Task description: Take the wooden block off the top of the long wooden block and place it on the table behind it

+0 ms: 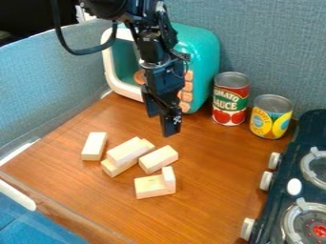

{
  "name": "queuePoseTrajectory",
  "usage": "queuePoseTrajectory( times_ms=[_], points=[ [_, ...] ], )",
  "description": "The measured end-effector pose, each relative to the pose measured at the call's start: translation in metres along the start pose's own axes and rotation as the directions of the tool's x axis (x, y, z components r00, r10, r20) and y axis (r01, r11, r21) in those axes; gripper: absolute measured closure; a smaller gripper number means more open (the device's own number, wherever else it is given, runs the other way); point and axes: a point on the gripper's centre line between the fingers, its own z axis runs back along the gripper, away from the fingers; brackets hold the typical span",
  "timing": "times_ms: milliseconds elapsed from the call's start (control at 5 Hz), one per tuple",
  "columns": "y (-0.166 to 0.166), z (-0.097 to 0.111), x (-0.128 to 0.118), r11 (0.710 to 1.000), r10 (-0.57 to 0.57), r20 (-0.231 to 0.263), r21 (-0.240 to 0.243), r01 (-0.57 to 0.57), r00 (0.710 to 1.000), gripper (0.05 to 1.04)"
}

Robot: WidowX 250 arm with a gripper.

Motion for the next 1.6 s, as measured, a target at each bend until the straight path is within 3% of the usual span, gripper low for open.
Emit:
queuePoseTrajectory(
  times_ms=[200, 400, 600, 800, 1000, 1200, 1600],
  points=[
    [-0.003, -0.014, -0.006, 1.0, 0.016, -0.03, -0.021, -0.017, 0.999, 0.082],
    [-0.007, -0.024, -0.02, 0.99, 0.138, -0.063, -0.009, -0.139, 0.988, 0.082],
    [-0.004, -0.025, -0.043, 0.965, 0.262, -0.11, 0.062, -0.257, 0.959, 0.082],
    [-0.002, -0.024, -0.049, 0.958, 0.286, -0.118, 0.073, -0.279, 0.951, 0.082],
    [0.006, -0.011, -0.049, 0.947, 0.313, -0.08, 0.1, -0.305, 0.946, 0.082],
    [0.02, -0.009, -0.048, 0.934, 0.347, -0.093, 0.119, -0.336, 0.933, 0.082],
    [0.04, -0.027, -0.048, 0.934, 0.355, -0.15, 0.09, -0.345, 0.923, 0.082]
  ],
)
